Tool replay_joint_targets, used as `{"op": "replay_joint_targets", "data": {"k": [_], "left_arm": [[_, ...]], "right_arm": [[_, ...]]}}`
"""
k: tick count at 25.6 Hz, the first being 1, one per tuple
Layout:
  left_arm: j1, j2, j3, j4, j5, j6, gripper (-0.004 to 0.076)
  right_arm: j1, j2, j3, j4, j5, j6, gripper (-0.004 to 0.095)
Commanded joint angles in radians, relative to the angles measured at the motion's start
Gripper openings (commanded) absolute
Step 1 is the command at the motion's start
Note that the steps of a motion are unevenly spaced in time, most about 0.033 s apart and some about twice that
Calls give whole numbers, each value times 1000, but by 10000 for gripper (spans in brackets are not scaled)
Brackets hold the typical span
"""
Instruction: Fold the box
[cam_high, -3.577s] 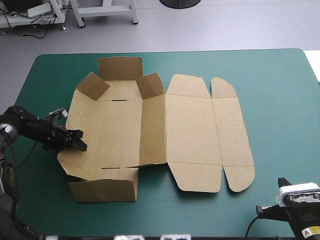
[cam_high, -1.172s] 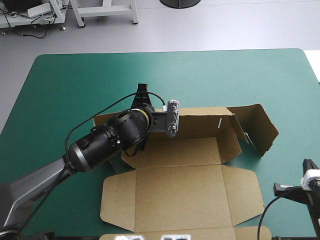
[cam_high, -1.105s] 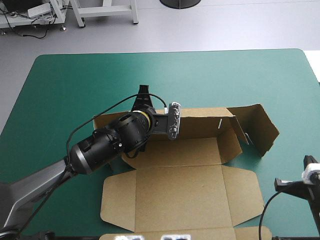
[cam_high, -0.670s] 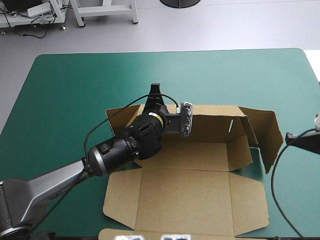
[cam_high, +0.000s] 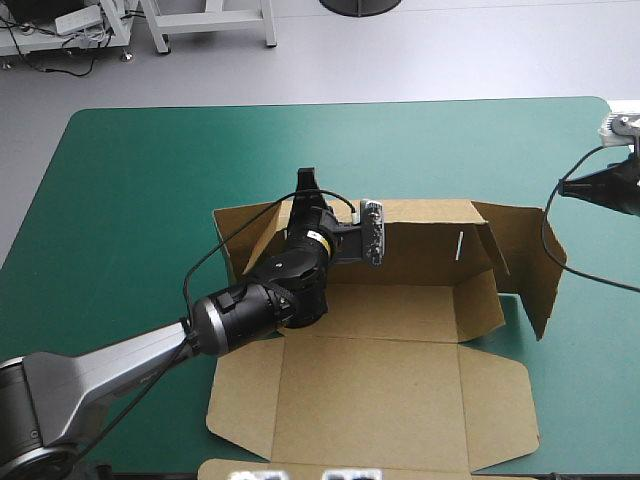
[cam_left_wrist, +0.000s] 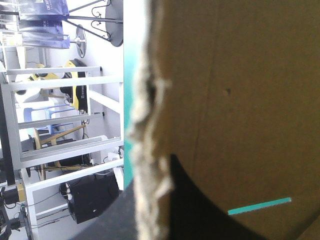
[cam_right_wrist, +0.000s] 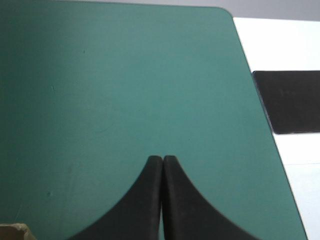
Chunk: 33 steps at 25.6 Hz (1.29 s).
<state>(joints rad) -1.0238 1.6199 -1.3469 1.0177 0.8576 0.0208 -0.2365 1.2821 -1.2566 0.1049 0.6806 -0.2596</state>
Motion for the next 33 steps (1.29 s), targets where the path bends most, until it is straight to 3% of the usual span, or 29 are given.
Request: {"op": "replay_joint_targets", "data": {"k": [1, 4, 14, 21, 25, 33], "left_arm": [[-8, -38, -17, 20, -15, -37, -6], [-8, -38, -17, 20, -13, -59, -6], [-21, -38, -14, 66, -16, -75, -6], [-27, -38, -14, 68, -9, -77, -6], [-27, -38, -14, 104, -15, -106, -6], [-27, -38, -14, 125, -7, -141, -6]], "right_arm": [[-20, 58, -92, 104, 21, -91, -24], [-80, 138, -168, 414, 164, -278, -24], [-190, 300, -214, 831, 567, -553, -25], [-172, 332, -210, 805, 569, -554, -24], [-136, 329, -178, 735, 569, -558, -25], [-120, 215, 30, 778, 571, -656, -25]]}}
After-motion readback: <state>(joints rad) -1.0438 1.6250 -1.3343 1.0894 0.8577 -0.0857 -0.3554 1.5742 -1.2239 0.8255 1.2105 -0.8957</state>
